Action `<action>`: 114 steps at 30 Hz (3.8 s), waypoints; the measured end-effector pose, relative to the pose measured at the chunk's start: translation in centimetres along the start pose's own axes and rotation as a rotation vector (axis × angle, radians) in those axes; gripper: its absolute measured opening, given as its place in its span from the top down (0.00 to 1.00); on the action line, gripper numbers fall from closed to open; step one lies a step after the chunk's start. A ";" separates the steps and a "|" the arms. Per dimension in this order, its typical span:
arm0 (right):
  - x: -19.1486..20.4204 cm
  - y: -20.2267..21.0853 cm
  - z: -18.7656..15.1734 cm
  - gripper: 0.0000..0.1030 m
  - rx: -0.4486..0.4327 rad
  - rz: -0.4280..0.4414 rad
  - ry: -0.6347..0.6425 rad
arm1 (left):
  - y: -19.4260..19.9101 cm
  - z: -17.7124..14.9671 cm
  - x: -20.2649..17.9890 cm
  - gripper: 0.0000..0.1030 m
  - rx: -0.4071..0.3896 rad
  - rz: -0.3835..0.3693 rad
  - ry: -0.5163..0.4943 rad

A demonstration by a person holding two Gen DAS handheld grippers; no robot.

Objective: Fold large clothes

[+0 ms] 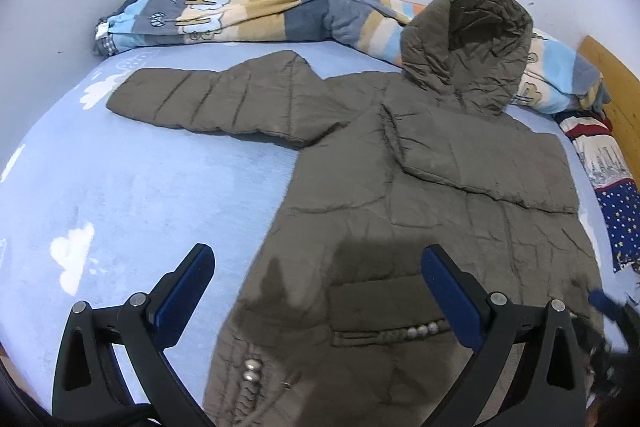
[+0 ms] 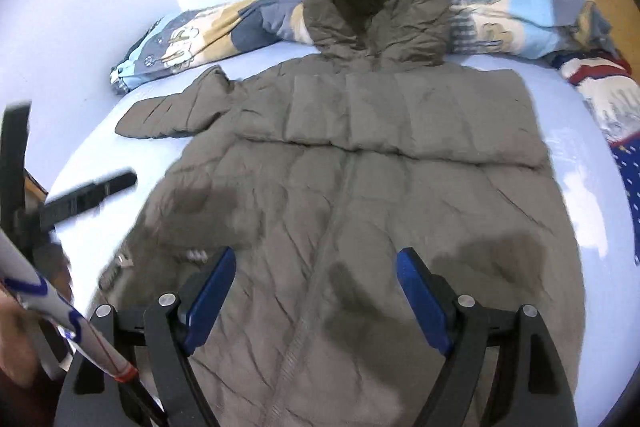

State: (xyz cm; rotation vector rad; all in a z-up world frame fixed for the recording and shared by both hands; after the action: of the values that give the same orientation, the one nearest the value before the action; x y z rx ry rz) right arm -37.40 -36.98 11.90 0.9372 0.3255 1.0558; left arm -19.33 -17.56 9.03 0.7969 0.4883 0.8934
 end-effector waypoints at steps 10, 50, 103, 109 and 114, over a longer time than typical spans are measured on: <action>-3.2 0.1 0.6 0.17 -0.034 0.049 -0.087 | -1.2 2.4 7.3 0.00 -0.020 0.035 0.137; -4.6 -3.4 -1.5 0.17 0.065 0.034 -0.132 | -17.8 12.7 37.3 0.85 -0.192 -0.147 0.886; -17.4 14.3 3.0 0.18 -0.372 0.079 -0.504 | 0.6 17.6 -24.5 0.85 -0.122 -0.442 0.021; -18.5 14.0 2.7 0.18 -0.360 0.084 -0.540 | -3.3 13.8 -28.3 0.85 -0.063 -0.410 -0.040; -18.8 13.5 2.5 0.18 -0.341 0.094 -0.558 | -6.4 10.2 -30.5 0.85 -0.009 -0.388 -0.085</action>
State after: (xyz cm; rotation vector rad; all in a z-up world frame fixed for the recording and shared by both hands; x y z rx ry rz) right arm -53.07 -51.99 20.40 0.9001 -0.3541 0.8564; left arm -26.06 -49.56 12.00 0.6974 0.5406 0.5000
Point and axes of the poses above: each gripper's, at about its wrist camera, not at the fingertips, and y roughly against the way its jaws point, x to its left, z to its top, the point moved 4 cm from there along -y, roughly the way its jaws point, and after that the axes turned 4 degrees about -y, right-handed, at the moved point
